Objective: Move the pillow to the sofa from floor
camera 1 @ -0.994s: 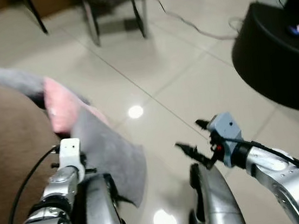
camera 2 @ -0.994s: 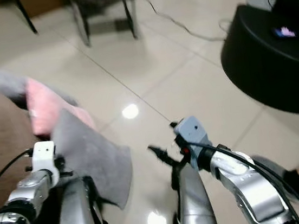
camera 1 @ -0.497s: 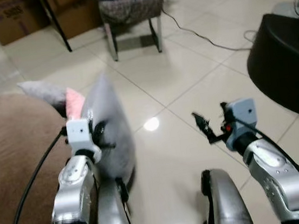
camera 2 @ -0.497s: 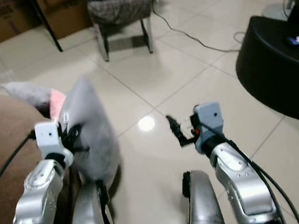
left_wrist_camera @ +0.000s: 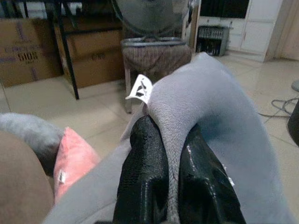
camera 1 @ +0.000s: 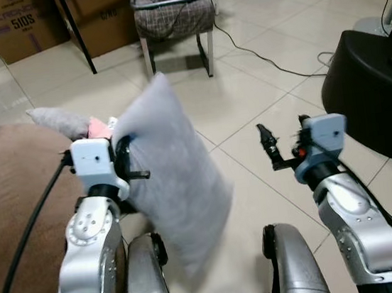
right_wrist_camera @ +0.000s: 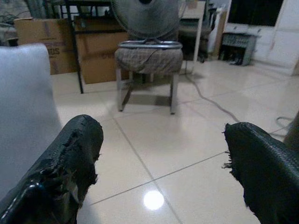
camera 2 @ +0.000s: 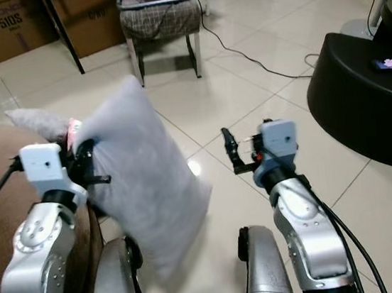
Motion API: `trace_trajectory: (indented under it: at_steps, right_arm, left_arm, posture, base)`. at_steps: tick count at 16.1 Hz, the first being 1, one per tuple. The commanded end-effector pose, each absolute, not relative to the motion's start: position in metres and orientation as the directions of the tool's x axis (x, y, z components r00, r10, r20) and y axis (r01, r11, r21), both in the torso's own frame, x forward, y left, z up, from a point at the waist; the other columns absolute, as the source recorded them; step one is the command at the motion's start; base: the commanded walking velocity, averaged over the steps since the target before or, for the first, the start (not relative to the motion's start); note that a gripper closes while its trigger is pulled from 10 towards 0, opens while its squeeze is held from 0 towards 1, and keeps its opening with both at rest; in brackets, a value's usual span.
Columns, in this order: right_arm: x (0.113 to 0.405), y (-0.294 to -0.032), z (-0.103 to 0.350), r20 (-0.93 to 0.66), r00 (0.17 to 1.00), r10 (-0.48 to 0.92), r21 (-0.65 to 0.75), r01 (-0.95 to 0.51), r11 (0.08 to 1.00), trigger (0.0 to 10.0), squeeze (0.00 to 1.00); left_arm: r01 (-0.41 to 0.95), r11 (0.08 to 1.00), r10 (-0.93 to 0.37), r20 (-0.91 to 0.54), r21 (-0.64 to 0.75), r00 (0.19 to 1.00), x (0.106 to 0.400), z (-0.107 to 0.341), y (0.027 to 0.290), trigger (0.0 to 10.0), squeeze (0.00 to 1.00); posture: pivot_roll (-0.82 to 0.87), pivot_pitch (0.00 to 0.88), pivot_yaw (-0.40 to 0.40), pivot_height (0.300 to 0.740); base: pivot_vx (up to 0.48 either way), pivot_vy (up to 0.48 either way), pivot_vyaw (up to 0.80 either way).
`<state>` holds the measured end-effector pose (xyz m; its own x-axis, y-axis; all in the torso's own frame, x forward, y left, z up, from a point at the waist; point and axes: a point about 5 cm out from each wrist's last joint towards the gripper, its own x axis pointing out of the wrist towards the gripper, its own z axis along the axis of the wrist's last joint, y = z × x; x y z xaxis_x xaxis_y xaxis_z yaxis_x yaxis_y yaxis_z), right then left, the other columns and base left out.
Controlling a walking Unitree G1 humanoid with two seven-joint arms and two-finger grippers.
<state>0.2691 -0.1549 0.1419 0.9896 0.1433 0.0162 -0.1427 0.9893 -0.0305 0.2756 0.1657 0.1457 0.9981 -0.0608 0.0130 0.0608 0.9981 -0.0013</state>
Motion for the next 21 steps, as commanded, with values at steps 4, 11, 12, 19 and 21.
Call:
trace_trajectory:
  at_steps: [4,11,12,19,21]
  right_arm:
    - [0.270,-0.149,0.149,0.082,0.987,0.137,-0.085,-0.130,0.988,10.0,0.00]
    - [0.274,-0.142,0.148,0.085,0.986,0.146,-0.107,-0.137,0.985,10.0,0.00]
    - [0.275,-0.140,0.149,0.086,0.984,0.155,-0.119,-0.144,0.982,10.0,0.00]
    - [0.270,-0.140,0.148,0.083,0.985,0.153,-0.084,-0.146,0.986,10.0,0.00]
    - [0.269,-0.140,0.151,0.096,0.985,0.142,-0.082,-0.135,0.988,10.0,0.00]
  left_arm:
    - [0.050,0.998,-0.052,0.053,0.040,0.997,0.275,0.161,0.164,0.0,0.00]
    - [0.006,0.999,-0.007,0.038,0.047,0.999,0.266,0.162,0.171,0.0,0.00]
    - [0.000,0.999,-0.001,0.036,0.046,0.999,0.264,0.162,0.172,0.0,0.00]
    - [0.017,0.999,-0.018,0.013,0.043,1.000,0.263,0.160,0.171,0.0,0.00]
    - [0.028,0.999,-0.029,0.020,0.041,0.999,0.265,0.161,0.171,0.0,0.00]
  posture:
    - [-0.02,0.000,0.021,0.588]
    - [0.02,0.000,-0.018,0.653]
    - [0.02,0.000,-0.018,0.662]
    - [-0.01,0.000,0.006,0.670]
    - [-0.01,0.000,0.008,0.670]
  base:
    - [0.000,0.000,0.00]
    - [0.000,0.000,0.25]
    - [0.000,0.000,0.46]
    - [0.000,0.000,0.50]
    - [0.000,0.000,0.54]
